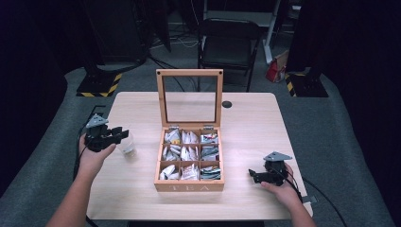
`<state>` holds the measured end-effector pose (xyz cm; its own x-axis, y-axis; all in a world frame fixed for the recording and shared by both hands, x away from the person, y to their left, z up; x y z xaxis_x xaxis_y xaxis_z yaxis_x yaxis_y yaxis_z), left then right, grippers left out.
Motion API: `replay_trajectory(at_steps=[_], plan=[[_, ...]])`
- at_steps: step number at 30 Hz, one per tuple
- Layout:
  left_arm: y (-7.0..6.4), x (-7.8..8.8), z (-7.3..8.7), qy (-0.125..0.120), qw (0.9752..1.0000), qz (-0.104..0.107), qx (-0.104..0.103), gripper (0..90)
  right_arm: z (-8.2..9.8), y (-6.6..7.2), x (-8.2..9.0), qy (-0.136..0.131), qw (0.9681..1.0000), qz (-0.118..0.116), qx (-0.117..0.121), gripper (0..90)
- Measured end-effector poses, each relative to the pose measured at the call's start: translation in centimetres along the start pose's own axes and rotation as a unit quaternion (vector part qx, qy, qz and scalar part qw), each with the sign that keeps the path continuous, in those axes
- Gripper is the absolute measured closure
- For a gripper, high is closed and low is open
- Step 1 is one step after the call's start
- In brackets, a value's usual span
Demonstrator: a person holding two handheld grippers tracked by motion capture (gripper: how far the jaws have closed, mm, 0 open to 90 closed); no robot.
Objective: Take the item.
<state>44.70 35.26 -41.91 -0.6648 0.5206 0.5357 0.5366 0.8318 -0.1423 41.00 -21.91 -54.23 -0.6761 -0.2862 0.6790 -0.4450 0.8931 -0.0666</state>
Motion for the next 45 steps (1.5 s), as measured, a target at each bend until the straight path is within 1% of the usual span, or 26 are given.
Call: replay_trajectory(at_steps=[5, 6, 11, 13, 16, 18, 21, 27, 28, 31, 34, 35, 39, 40, 41, 45], plan=[[-1.0, -0.1, -0.1, -0.001, 0.9999, 0.016, -0.004, 54.2, 0.0, 0.0, 0.0, 0.0, 1.0, 0.0, 0.0, 8.3], [-1.4, -0.2, -0.1, -0.004, 0.9998, 0.021, -0.005, 53.8, 0.0, 0.0, 0.0, 0.001, 1.0, 0.0, -0.001, 8.2], [-2.3, -0.4, -0.1, 0.0, 0.9995, 0.03, -0.011, 51.8, 0.0, 0.0, 0.0, 0.0, 1.0, 0.0, 0.0, 8.2], [-2.7, -0.4, -0.1, 0.0, 0.9994, 0.032, -0.015, 51.2, 0.0, 0.0, 0.0, 0.0, 1.0, 0.0, 0.0, 8.2], [-3.0, -0.5, -0.2, -0.001, 0.9992, 0.035, -0.017, 50.2, 0.0, 0.0, 0.0, 0.001, 1.0, 0.0, -0.001, 8.2], [-3.3, -0.6, -0.2, -0.001, 0.9993, 0.034, -0.017, 49.5, 0.0, 0.0, 0.0, 0.0, 1.0, 0.0, 0.0, 8.2], [-3.6, -0.7, -0.2, 0.0, 0.9991, 0.035, -0.022, 48.6, 0.0, 0.0, 0.0, 0.001, 1.0, 0.0, 0.0, 8.2], [-4.5, -1.0, -0.2, 0.009, 0.9986, 0.041, -0.033, 47.9, 0.0, 0.0, 0.0, 0.001, 1.0, 0.0, -0.001, 8.2], [-4.6, -1.1, -0.2, 0.007, 0.9985, 0.042, -0.034, 47.8, 0.0, 0.0, 0.0, 0.001, 1.0, 0.0, -0.001, 8.2], [-4.9, -1.3, 0.0, 0.013, 0.9981, 0.046, -0.039, 47.7, 0.0, 0.0, 0.0, 0.001, 1.0, 0.0, -0.001, 8.2], [-5.2, -1.4, 0.2, 0.011, 0.9982, 0.049, -0.035, 47.6, 0.0, 0.0, 0.0, 0.001, 1.0, 0.0, -0.001, 8.2], [-5.3, -1.5, 0.3, 0.014, 0.9979, 0.05, -0.039, 47.5, 0.0, 0.0, 0.0, 0.0, 1.0, 0.0, 0.0, 8.2], [-5.5, -1.8, 0.8, 0.02, 0.9977, 0.05, -0.042, 47.4, 0.0, 0.0, 0.0, 0.001, 1.0, 0.0, -0.001, 8.2], [-5.6, -1.8, 0.9, 0.022, 0.9977, 0.051, -0.039, 47.3, 0.0, 0.0, 0.0, 0.0, 1.0, 0.0, 0.0, 8.3], [-5.6, -1.9, 1.0, 0.021, 0.9977, 0.051, -0.04, 47.3, 0.0, 0.0, 0.0, 0.0, 1.0, 0.0, 0.0, 8.3], [-5.9, -2.0, 1.8, 0.023, 0.9975, 0.058, -0.033, 47.3, 0.0, 0.0, 0.0, 0.001, 1.0, 0.0, -0.001, 8.2]])
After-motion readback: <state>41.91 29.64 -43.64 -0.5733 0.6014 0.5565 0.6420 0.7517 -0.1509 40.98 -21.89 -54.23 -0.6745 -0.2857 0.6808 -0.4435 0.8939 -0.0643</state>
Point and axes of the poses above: each handheld gripper's, and its own axes: x roughly backward along the jaws, z roughly out of its underside, y roughly to its left, the point moved 2 cm from there along -x, roughly forward along the jaws, and after that the axes turned 6 degrees about z, right-handed, at the moved point
